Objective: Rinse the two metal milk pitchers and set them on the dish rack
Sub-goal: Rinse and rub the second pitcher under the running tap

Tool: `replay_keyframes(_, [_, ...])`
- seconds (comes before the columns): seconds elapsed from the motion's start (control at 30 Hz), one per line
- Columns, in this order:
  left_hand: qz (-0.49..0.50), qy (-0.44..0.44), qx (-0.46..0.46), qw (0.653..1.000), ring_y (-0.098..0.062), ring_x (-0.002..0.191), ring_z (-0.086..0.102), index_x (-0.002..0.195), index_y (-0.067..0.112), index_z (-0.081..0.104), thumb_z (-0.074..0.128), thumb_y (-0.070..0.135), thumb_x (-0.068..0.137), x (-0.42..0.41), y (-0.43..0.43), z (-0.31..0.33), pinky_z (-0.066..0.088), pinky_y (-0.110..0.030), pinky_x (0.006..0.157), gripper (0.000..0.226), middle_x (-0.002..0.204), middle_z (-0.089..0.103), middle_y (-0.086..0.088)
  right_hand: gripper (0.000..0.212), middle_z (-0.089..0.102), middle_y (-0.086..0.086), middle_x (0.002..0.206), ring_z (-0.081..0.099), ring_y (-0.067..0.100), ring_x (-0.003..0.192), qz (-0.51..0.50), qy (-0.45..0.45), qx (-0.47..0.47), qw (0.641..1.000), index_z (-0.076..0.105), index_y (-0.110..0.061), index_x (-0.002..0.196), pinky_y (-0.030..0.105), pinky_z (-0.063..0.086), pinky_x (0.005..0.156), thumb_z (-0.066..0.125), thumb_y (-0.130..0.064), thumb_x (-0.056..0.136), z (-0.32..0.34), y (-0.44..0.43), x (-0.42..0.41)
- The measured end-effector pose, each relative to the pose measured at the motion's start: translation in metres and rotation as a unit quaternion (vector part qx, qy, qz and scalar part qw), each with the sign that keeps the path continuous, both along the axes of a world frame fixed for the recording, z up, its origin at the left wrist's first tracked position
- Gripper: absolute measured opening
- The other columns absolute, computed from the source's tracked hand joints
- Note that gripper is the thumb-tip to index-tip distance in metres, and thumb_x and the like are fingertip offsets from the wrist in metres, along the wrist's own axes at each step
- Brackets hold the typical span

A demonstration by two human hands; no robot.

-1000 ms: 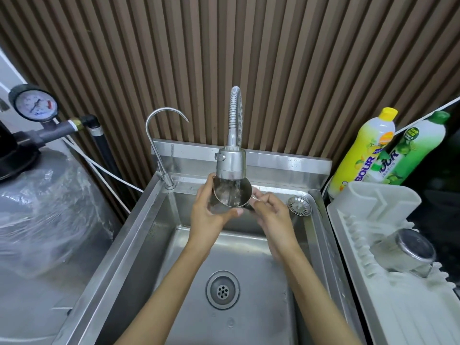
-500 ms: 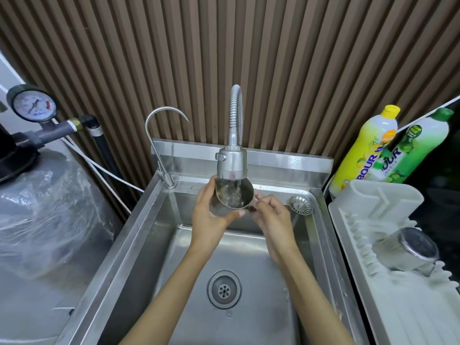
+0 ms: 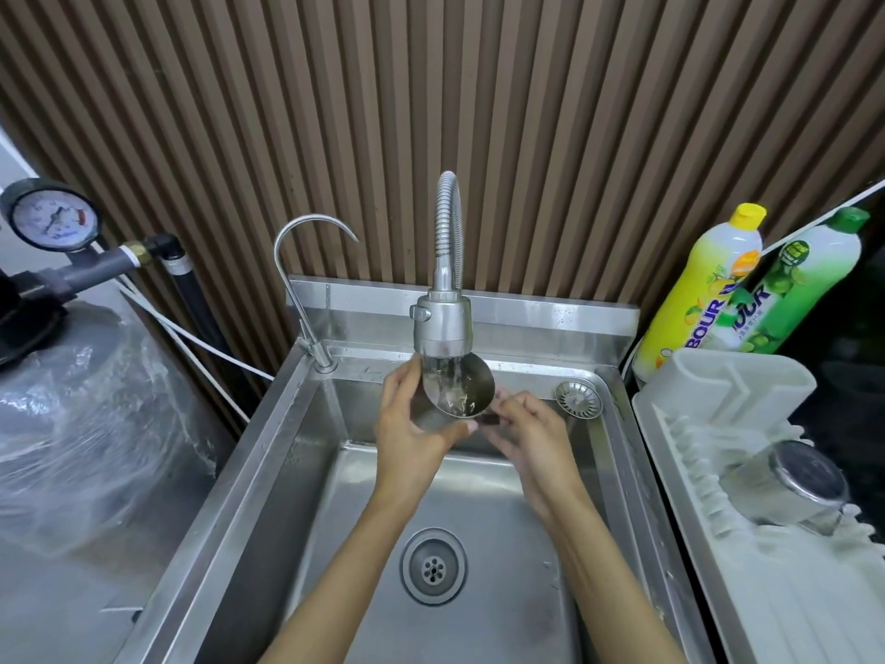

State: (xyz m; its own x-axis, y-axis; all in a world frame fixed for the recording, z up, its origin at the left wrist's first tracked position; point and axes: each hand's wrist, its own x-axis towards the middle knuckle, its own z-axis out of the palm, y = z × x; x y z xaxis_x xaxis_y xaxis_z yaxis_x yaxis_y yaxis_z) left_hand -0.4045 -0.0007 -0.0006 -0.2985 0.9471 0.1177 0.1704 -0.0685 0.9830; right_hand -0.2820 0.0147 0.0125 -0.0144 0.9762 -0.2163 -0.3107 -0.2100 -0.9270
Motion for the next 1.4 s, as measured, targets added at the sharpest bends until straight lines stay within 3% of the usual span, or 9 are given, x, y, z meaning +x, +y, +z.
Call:
replay_keyframes(0.1, [0.044, 0.065, -0.026, 0.997, -0.015, 0.112, 0.051, 0.128, 0.028, 0.053, 0.081, 0.05, 0.036, 0.002, -0.006, -0.001, 0.044, -0.03, 0.098, 0.099, 0.105, 0.048, 0.01, 0.025, 0.063, 0.007, 0.063, 0.061, 0.027, 0.077, 0.021, 0.005, -0.079, 0.997, 0.048, -0.01, 0.063, 0.041, 0.055, 0.083, 0.052, -0.005, 0.087, -0.006, 0.001, 0.007])
replay_keyframes(0.3, [0.011, -0.021, -0.091, 0.996, -0.014, 0.111, 0.061, 0.121, 0.024, 0.059, 0.087, 0.044, 0.048, -0.002, -0.011, -0.021, 0.047, -0.035, 0.101, 0.081, 0.116, 0.068, 0.001, 0.029, 0.071, -0.006, 0.091, 0.068, 0.004, 0.084, -0.047, -0.255, 0.102, 0.96, 0.05, -0.019, 0.056, 0.021, 0.052, 0.082, 0.06, -0.004, 0.079, 0.005, -0.004, -0.002])
replay_keyframes(0.53, [0.037, 0.123, 0.015, 0.992, -0.006, 0.106, 0.048, 0.13, 0.019, 0.051, 0.087, 0.037, 0.047, 0.002, -0.006, 0.013, 0.035, -0.005, 0.091, 0.093, 0.109, 0.048, 0.009, 0.022, 0.065, 0.015, 0.086, 0.067, 0.023, 0.084, 0.044, 0.078, -0.027, 0.996, 0.052, -0.009, 0.067, 0.038, 0.056, 0.085, 0.051, -0.005, 0.089, -0.007, -0.005, 0.007])
replay_keyframes(0.63, [0.059, 0.151, -0.081, 0.983, -0.012, 0.099, 0.057, 0.117, 0.03, 0.062, 0.069, 0.07, 0.04, -0.003, -0.013, 0.011, 0.046, -0.028, 0.091, 0.087, 0.093, 0.056, 0.008, 0.014, 0.068, 0.018, 0.084, 0.069, 0.027, 0.077, 0.073, -0.083, -0.064, 0.992, 0.059, -0.008, 0.074, 0.041, 0.06, 0.069, 0.06, -0.016, 0.086, -0.003, -0.002, 0.014])
replay_keyframes(0.8, [-0.002, -0.037, -0.113, 0.993, -0.012, 0.097, 0.068, 0.093, 0.029, 0.069, 0.084, 0.029, 0.059, -0.01, -0.014, -0.01, 0.05, -0.018, 0.086, 0.038, 0.092, 0.075, 0.007, 0.026, 0.069, 0.006, 0.08, 0.065, 0.024, 0.077, -0.011, -0.288, 0.058, 0.956, 0.05, -0.02, 0.055, 0.038, 0.056, 0.076, 0.065, -0.017, 0.076, 0.008, 0.006, -0.003])
replay_keyframes(0.9, [0.005, -0.057, -0.03, 0.998, -0.005, 0.111, 0.059, 0.118, 0.026, 0.058, 0.085, 0.009, 0.056, -0.008, -0.006, -0.007, 0.043, -0.018, 0.099, 0.07, 0.113, 0.067, 0.009, 0.03, 0.069, -0.002, 0.102, 0.063, 0.012, 0.097, -0.014, -0.158, 0.093, 0.983, 0.046, -0.015, 0.06, 0.019, 0.048, 0.085, 0.055, -0.002, 0.085, 0.002, 0.0, -0.012])
replay_keyframes(1.03, [0.026, 0.085, 0.028, 0.996, -0.004, 0.106, 0.05, 0.133, 0.024, 0.047, 0.086, 0.016, 0.055, -0.005, -0.008, 0.011, 0.04, -0.015, 0.098, 0.088, 0.11, 0.046, 0.009, 0.026, 0.062, 0.005, 0.076, 0.063, 0.02, 0.081, 0.053, 0.077, 0.003, 0.996, 0.048, -0.009, 0.064, 0.027, 0.057, 0.077, 0.049, -0.001, 0.089, -0.009, -0.007, 0.0])
replay_keyframes(1.2, [0.018, 0.044, -0.137, 0.989, -0.01, 0.104, 0.061, 0.116, 0.026, 0.065, 0.083, 0.057, 0.041, -0.008, -0.012, 0.001, 0.046, -0.035, 0.102, 0.083, 0.107, 0.067, 0.006, 0.018, 0.068, 0.013, 0.075, 0.065, 0.026, 0.069, -0.004, -0.236, -0.03, 0.971, 0.058, -0.014, 0.064, 0.041, 0.059, 0.069, 0.063, -0.016, 0.081, -0.002, 0.003, 0.01])
replay_keyframes(1.4, [-0.041, -0.105, -0.081, 0.99, -0.014, 0.109, 0.063, 0.114, 0.026, 0.059, 0.081, 0.004, 0.061, -0.015, -0.008, 0.0, 0.043, -0.027, 0.1, 0.062, 0.112, 0.07, 0.001, 0.003, 0.068, -0.004, 0.094, 0.063, 0.005, 0.086, -0.007, -0.258, 0.141, 0.956, 0.062, -0.002, 0.081, 0.006, 0.046, 0.079, 0.061, -0.004, 0.082, 0.014, 0.0, -0.005])
